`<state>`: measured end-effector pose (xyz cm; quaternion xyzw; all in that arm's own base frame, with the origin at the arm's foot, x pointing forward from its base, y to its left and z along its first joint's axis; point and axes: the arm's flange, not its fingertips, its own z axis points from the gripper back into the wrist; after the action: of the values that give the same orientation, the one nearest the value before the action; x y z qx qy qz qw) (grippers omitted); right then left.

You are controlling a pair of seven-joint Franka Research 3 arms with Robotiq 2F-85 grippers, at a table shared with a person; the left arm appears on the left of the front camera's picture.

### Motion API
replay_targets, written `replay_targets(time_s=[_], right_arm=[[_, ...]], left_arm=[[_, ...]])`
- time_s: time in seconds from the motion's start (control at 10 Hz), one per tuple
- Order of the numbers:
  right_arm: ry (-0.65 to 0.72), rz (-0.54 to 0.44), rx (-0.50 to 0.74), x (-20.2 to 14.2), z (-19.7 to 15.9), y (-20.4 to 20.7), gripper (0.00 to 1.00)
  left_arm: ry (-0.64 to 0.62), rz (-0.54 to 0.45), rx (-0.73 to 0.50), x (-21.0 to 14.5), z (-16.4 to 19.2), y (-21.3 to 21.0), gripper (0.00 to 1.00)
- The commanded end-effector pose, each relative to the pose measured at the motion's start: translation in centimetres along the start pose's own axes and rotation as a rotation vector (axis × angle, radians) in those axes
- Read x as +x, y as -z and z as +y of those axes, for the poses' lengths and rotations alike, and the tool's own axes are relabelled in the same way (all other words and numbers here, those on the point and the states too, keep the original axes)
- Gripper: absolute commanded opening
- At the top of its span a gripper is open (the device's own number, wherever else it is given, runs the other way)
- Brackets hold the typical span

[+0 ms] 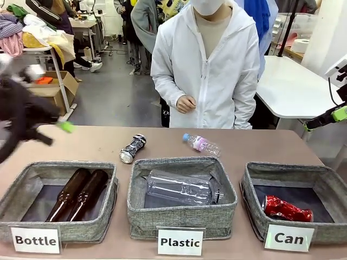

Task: Sort the can waste into the basket.
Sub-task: Pick up the can waste from the table and place it in the right Fabric basket.

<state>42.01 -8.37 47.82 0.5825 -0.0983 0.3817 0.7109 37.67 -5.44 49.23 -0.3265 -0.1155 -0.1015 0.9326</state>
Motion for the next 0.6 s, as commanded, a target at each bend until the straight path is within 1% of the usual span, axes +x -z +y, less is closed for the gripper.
replay_targets(time_s=[0.0,0.1,0.2,0.3,0.5], right_arm=[[-0.015,0.01,-0.002,-0.1,0.2,-0.2,1.0],[-0.015,0.01,-0.002,-0.1,0.2,-0.2,1.0],[-0.015,0.01,-0.002,-0.1,0.2,-0.2,1.0],[-0.015,0.01,-0.002,-0.1,0.2,-0.2,1.0],[-0.015,0.01,-0.002,-0.1,0.2,-0.2,1.0]], left_arm=[[0.03,0.05,0.194,4.7,-3.3,3.3,1.0],[0.059,0.045,0.301,7.0,-5.7,5.4,1.0],[0.076,0.066,0.388,9.0,-7.0,7.6,1.0],[0.146,0.063,0.439,10.4,-8.1,10.0,1.0],[0.35,-0.008,0.448,11.6,-9.5,14.5,1.0]])
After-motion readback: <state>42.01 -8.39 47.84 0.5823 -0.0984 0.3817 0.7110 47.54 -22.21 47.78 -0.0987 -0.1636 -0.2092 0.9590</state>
